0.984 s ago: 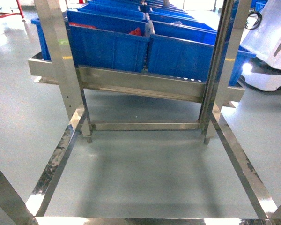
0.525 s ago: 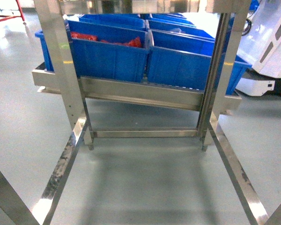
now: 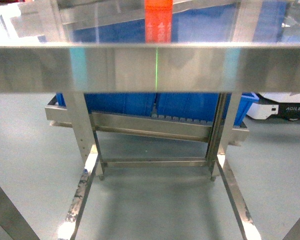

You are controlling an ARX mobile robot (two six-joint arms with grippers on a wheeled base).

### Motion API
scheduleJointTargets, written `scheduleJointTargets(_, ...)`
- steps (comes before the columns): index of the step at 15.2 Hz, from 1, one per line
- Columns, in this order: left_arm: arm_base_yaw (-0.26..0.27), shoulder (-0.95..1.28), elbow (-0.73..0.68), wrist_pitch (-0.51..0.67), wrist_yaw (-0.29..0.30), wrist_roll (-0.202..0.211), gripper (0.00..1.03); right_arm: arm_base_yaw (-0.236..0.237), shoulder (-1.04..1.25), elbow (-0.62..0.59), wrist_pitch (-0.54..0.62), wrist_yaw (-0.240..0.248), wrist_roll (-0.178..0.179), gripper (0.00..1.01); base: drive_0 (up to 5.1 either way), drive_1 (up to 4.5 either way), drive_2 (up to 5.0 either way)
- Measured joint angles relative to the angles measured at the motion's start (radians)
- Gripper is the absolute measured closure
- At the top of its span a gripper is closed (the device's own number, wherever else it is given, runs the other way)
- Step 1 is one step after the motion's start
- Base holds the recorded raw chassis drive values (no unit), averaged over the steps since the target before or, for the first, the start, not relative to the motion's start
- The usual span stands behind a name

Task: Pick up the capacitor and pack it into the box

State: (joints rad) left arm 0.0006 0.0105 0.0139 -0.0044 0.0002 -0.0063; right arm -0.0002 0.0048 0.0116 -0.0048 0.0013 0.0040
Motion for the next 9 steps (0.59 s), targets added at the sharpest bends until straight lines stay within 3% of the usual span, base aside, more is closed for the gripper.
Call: scheduleJointTargets(9, 0.000, 0.000, 0.000, 0.001, 0.000, 0.006, 0.05, 0.000, 0.000, 0.000, 0.000, -0.002, -0.002, 0.03, 0.0, 0.00, 0.0)
